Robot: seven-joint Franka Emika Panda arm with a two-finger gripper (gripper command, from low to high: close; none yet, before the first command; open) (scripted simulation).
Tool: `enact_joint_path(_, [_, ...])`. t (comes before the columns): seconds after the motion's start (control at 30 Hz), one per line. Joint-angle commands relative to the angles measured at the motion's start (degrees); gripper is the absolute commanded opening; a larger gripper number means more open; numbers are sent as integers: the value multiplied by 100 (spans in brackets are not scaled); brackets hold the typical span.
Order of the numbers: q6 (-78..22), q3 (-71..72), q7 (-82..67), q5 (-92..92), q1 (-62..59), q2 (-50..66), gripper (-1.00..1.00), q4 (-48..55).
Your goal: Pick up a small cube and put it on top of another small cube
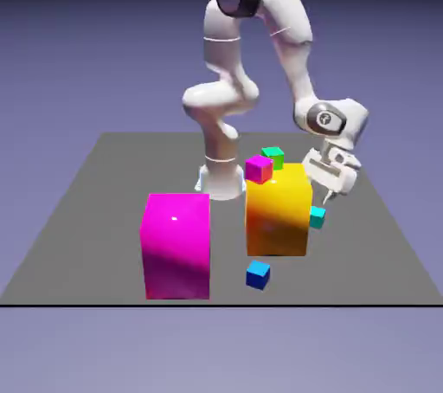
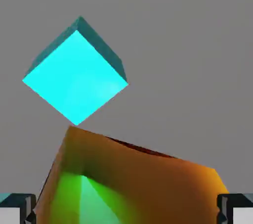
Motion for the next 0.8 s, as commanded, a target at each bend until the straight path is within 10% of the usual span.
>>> enact_joint_path(0.0, [22, 109, -58, -249, -60, 65, 0, -25])
enact_joint_path(0.53, [-275, 64, 783, -3809, -41, 2074, 0, 354])
enact_joint_path(0.57, [-275, 64, 783, -3809, -41, 2074, -100, 354])
enact_joint_path(0.77, [-44, 665, 24, -2564, -169, 1057, -100, 19])
